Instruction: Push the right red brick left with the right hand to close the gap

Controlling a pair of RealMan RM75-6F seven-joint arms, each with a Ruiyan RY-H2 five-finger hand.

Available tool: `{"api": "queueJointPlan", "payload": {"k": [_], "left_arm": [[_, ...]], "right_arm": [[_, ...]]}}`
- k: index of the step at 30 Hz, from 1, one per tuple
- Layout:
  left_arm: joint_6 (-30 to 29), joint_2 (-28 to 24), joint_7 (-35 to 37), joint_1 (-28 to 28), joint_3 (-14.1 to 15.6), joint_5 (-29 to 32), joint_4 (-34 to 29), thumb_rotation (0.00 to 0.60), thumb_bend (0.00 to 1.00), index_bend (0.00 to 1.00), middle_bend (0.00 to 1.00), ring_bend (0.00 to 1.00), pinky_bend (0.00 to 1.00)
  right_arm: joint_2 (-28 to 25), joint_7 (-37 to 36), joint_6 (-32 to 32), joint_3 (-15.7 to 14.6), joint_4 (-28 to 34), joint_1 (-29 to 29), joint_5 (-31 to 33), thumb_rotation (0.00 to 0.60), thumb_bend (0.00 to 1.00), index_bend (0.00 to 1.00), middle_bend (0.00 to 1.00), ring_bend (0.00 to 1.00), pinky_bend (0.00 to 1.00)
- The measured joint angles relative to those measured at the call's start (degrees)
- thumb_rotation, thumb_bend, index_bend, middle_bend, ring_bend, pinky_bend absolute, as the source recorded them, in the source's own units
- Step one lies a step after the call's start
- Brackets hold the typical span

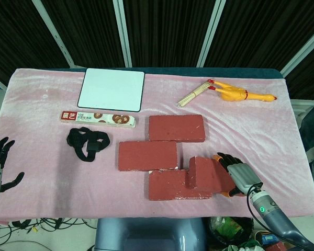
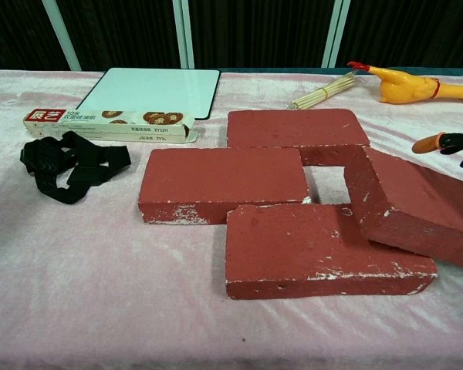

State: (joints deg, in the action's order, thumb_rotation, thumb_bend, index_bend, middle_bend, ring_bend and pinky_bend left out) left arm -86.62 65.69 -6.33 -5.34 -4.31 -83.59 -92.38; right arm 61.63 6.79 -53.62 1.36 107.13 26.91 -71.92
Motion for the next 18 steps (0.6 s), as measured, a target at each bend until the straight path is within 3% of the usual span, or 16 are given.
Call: {"api": "queueJointPlan", "payload": {"k": [18], "left_arm": [[0.14,0.01,-0.27,-0.02,-0.02,0.20,0.02,0.600,0.22,0.11,0.06,0.00,0.00]], "right_arm": [[0.05,-0.01,0.13,0.18,-0.06,0.30,0.31,0.600,0.00,0.00,0.00,0.00,0.12]]}}
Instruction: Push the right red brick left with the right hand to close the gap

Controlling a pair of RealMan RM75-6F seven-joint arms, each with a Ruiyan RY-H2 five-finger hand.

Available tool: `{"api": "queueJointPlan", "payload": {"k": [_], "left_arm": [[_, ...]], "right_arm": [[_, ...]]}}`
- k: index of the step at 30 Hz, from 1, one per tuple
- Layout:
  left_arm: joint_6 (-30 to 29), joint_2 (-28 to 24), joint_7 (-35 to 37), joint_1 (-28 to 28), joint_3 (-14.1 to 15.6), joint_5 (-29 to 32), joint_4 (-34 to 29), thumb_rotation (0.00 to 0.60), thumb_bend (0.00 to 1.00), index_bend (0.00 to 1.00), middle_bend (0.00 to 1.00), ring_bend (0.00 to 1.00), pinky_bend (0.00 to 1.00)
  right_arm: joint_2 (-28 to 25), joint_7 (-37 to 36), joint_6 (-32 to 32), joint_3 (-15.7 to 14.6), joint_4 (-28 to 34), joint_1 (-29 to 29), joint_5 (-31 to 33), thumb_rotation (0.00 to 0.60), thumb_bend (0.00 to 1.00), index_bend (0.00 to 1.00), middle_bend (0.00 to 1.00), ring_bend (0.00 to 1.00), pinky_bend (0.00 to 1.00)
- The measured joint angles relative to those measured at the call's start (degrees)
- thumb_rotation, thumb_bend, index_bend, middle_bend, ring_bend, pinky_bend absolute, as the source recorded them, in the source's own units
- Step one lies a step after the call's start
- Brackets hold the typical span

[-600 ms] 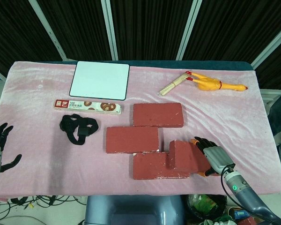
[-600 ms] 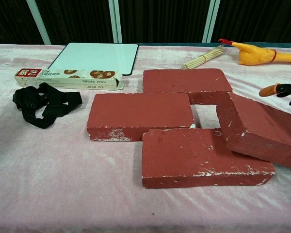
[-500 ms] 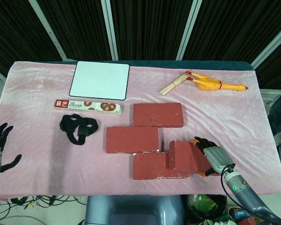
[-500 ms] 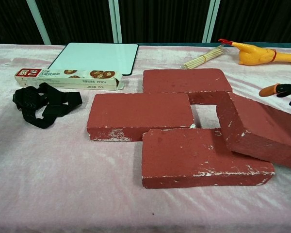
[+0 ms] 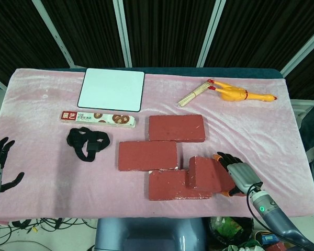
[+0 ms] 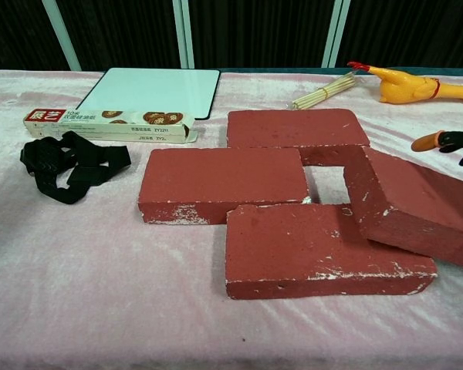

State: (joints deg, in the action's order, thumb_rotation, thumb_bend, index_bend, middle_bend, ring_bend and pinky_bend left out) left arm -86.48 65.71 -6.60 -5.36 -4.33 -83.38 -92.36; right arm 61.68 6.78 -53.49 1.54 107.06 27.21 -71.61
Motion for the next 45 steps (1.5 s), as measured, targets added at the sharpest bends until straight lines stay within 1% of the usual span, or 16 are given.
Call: {"api": "queueJointPlan", "payload": {"k": [17,19,22,25,26,29,32,35,38,45], "left_arm": [[0.14,-0.13,-0.32,0.09,0.01,0.37,-0.27,0.600,0.22,0.11,0.06,0.00,0.00],[0.06,-0.13,-0.34,0.13,-0.03,0.43,-0.29,0.600,0.22,0.11,0.06,0.00,0.00],[-0.01,-0.11,-0.34,0.17,-0.07,0.51,-0.32,0.600,0.22,0.11,0.06,0.00,0.00],[-0.01,-0.08,-0.39,0.19,-0.09,0.59,-0.32,0.600,0.24,0.11,0.06,0.00,0.00],[-0.02,-0.06,-0.43,0.19,-0.11,0.62,-0.32,0.600,0.24,0.11,0.06,0.00,0.00],[-0.06,-0.02,-0.50,0.21,-0.14,0.69,-0.35,0.600,0.24,0.11,0.06,0.00,0.00],[-0.10,-0.02,-0.53,0.25,-0.15,0.72,-0.39,0.600,0.24,0.11,0.06,0.00,0.00],[-0.12,-0.03,-0.52,0.26,-0.17,0.74,-0.39,0.600,0.24,0.11,0.06,0.00,0.00],[-0.09,-0.03,-0.55,0.26,-0.17,0.77,-0.39,0.600,0.24,0.11,0.06,0.00,0.00],[-0.07,-0.03,-0.55,0.26,-0.17,0.77,-0.37,0.600,0.24,0.11,0.06,0.00,0.00]], "right_arm": [[-0.56,2.10,3.50,-0.60,0.00,1.66,2.72,0.600,0.00,0.00,0.00,0.00,0.12],[-0.54,2.19,4.14,-0.65,-0.05,1.95,3.24,0.600,0.00,0.00,0.00,0.01,0.12],[-0.58,2.14,5.10,-0.76,-0.01,2.32,3.82,0.600,0.00,0.00,0.00,0.06,0.12],[-0.60,2.52,5.73,-0.87,-0.14,2.77,4.48,0.600,0.00,0.00,0.06,0.14,0.12],[-0.52,2.72,5.78,-0.87,-0.22,2.86,4.75,0.600,0.00,0.00,0.10,0.17,0.12],[-0.06,3.11,5.60,-0.72,-0.44,2.99,6.01,0.600,0.06,0.00,0.18,0.23,0.12],[0.83,3.77,4.97,-0.44,-0.82,3.06,7.73,0.600,0.11,0.04,0.24,0.29,0.14],[1.80,4.34,4.31,-0.15,-1.15,3.11,9.38,0.600,0.17,0.08,0.28,0.32,0.15],[2.45,4.83,3.87,-0.01,-1.30,3.18,10.41,0.600,0.21,0.12,0.29,0.33,0.16],[2.55,4.71,2.96,0.35,-0.95,3.15,10.38,0.600,0.24,0.14,0.29,0.33,0.16]]}}
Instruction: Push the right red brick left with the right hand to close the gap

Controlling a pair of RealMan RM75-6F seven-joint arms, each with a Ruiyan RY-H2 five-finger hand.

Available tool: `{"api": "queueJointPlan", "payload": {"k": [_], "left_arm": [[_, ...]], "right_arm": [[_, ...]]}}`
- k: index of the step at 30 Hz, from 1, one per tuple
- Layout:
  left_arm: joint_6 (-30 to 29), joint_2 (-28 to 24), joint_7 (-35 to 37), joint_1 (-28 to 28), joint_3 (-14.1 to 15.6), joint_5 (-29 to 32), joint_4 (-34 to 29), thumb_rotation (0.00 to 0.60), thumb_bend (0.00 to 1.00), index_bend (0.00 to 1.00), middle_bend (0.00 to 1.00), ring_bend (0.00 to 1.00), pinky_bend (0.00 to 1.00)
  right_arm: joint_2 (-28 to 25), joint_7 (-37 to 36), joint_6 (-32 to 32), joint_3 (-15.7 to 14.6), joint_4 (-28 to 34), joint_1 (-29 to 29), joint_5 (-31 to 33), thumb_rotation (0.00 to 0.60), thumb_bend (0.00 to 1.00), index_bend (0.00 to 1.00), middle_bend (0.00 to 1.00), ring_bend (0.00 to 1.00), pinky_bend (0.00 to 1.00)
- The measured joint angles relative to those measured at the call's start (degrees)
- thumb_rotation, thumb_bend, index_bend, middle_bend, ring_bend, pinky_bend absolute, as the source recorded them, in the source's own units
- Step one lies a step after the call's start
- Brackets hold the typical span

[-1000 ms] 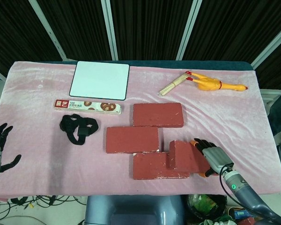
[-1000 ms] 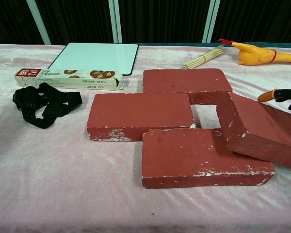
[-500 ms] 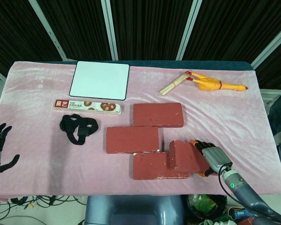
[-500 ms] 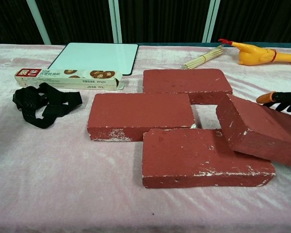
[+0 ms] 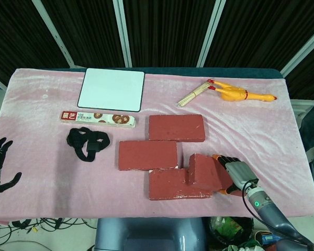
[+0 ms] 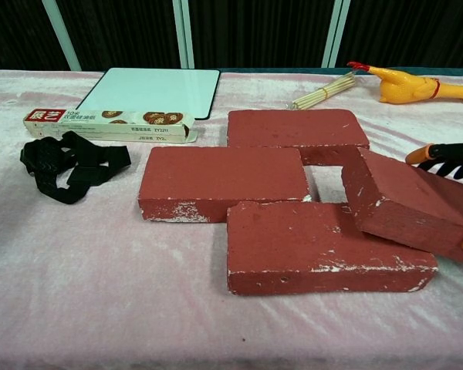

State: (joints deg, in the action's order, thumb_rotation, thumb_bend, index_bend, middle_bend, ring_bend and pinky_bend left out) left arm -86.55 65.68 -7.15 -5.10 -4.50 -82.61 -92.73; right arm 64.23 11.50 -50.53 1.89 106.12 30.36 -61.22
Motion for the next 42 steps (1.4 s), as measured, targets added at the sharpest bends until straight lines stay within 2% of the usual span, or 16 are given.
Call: {"api": "queueJointPlan", "payload": {"k": [16,21,25,32,42], "left_arm": [[-0.11,0.01,-0.03,0.03,0.00,-0.10,-0.04,0.600,0.24,0.11,0.06,0.00,0.00],[-0.21,0.00,-0.10,0.06,-0.05,-0.09,-0.01,0.600,0.24,0.11,0.06,0.00,0.00],[-0.32,0.00,-0.08,0.10,-0.19,0.10,0.04,0.600,0.24,0.11,0.06,0.00,0.00],[-0.29,0.12,-0.31,0.03,-0.33,0.28,0.10,0.600,0.24,0.11,0.06,0.00,0.00],[-0.24,0.17,-0.52,0.02,-0.36,0.38,0.05,0.600,0.24,0.11,0.06,0.00,0.00]], "right_arm": [[-2.79,0.16,-4.18,1.73,1.05,-0.30,-4.78,0.600,0.24,0.15,0.29,0.32,0.16],[-2.17,4.43,-5.77,2.03,-3.41,0.44,-7.01,0.600,0.26,0.16,0.30,0.31,0.16],[-0.48,8.71,-6.52,2.16,-10.30,1.85,-9.84,0.600,0.26,0.17,0.30,0.31,0.16],[2.45,10.19,-5.53,2.33,-20.31,4.99,-15.17,0.600,0.27,0.17,0.30,0.31,0.16],[-0.02,5.38,0.28,2.87,-17.88,6.74,-13.04,0.600,0.26,0.17,0.30,0.32,0.16]]}}
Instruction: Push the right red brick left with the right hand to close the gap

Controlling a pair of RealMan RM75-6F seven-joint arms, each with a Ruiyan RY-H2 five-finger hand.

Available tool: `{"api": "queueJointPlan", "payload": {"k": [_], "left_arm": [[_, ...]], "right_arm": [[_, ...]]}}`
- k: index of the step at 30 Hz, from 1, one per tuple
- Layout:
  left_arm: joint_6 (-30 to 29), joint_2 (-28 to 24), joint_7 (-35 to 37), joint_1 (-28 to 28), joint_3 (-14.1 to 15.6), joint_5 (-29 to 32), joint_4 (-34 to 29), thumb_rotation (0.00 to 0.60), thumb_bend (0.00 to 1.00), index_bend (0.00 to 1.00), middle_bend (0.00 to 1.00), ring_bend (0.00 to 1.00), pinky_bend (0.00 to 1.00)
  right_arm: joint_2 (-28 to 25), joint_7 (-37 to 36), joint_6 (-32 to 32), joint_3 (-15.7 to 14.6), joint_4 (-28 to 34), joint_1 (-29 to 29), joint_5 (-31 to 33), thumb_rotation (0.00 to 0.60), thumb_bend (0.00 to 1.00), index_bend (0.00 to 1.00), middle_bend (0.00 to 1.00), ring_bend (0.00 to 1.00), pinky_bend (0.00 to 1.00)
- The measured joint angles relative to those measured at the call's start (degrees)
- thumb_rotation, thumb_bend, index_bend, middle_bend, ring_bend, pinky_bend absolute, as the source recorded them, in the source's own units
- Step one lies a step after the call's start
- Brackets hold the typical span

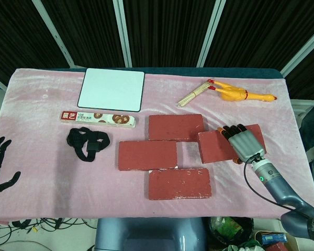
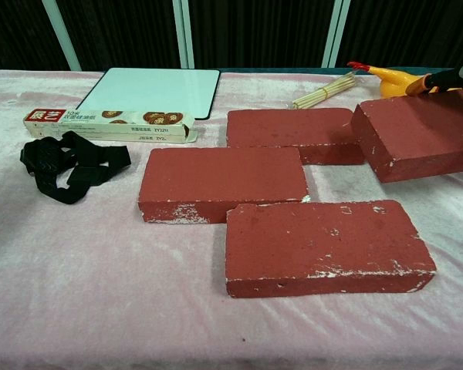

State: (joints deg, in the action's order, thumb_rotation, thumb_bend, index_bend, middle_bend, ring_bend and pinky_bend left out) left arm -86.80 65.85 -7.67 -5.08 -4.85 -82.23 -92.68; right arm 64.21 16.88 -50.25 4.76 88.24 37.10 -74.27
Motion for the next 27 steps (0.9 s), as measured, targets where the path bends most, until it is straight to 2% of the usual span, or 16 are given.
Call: {"api": "queueJointPlan", "payload": {"k": [6,20,27], "left_arm": [[0.08,-0.01,-0.16,-0.01,0.03,0.05,-0.07,0.600,0.24,0.11,0.06,0.00,0.00],[0.10,-0.06,-0.15,-0.02,-0.02,0.10,-0.14,0.600,0.24,0.11,0.06,0.00,0.00],[0.17,-0.06,-0.25,-0.05,-0.01,0.13,-0.16,0.600,0.24,0.11,0.06,0.00,0.00]], "right_arm": [[-1.36,1.34,2.49,0.09,2.26,0.68,3.87,0.600,0.26,0.17,0.30,0.33,0.16],[-0.62,10.96,3.06,0.16,6.22,2.47,15.99,0.600,0.26,0.17,0.31,0.33,0.16],[-0.32,13.91,3.29,-0.45,7.61,3.67,20.12,0.600,0.26,0.17,0.31,0.33,0.16]]}}
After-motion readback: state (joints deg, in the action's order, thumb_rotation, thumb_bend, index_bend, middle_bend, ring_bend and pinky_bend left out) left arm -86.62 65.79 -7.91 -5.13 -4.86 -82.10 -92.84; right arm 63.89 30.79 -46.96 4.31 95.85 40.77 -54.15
